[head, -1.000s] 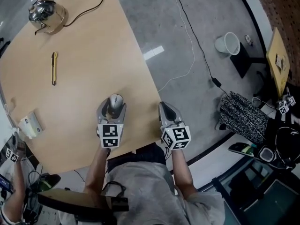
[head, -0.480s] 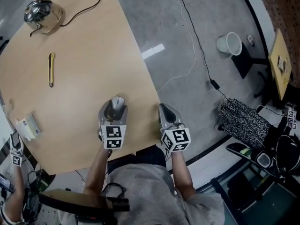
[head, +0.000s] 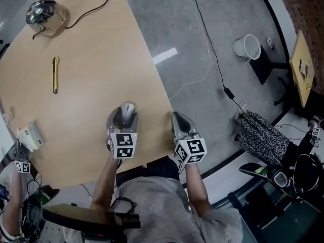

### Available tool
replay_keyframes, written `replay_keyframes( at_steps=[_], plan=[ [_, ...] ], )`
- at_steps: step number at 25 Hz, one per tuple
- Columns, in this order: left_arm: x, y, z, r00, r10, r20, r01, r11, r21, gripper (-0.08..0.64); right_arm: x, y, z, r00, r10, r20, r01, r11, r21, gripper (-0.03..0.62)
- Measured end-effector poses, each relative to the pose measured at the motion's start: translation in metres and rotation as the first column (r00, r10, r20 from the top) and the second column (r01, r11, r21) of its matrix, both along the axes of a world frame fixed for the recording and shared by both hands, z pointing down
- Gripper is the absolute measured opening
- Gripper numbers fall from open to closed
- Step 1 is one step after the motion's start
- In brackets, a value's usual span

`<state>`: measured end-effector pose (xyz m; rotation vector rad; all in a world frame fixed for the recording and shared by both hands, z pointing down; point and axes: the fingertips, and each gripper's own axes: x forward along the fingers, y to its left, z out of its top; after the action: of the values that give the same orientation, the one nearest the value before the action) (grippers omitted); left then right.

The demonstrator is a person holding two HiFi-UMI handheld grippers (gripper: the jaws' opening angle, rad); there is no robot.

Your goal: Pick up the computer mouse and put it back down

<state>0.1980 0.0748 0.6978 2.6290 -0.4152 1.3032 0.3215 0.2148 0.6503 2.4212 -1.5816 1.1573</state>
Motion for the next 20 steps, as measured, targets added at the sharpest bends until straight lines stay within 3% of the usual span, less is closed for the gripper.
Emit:
replay_keyframes(
  at_steps=[7, 13, 20],
  plan=[
    [0.001, -0.001, -0.004, 1.000, -0.006, -0.027, 0.005, 1.000, -0.025, 0.343, -0.004, -0.003, -0.003, 1.000, -0.013, -0.003, 0.013, 1.000, 0.005, 0.006],
    [0.003, -0.005, -0.022, 0.995, -0.007, -0.100, 0.005, 1.000, -0.024, 0.385, -0.007, -0.010, -0.009, 1.000, -0.029, -0.012, 0.029, 1.000, 0.012, 0.006],
    [-0.007, -0.015, -0.052, 0.988, -0.037, -0.150, 0.037, 0.999, -0.003, 0.345, -0.015, -0.024, -0.027, 0.998, -0.053, -0.034, 0.054, 0.998, 0.037, 0.006]
  ],
)
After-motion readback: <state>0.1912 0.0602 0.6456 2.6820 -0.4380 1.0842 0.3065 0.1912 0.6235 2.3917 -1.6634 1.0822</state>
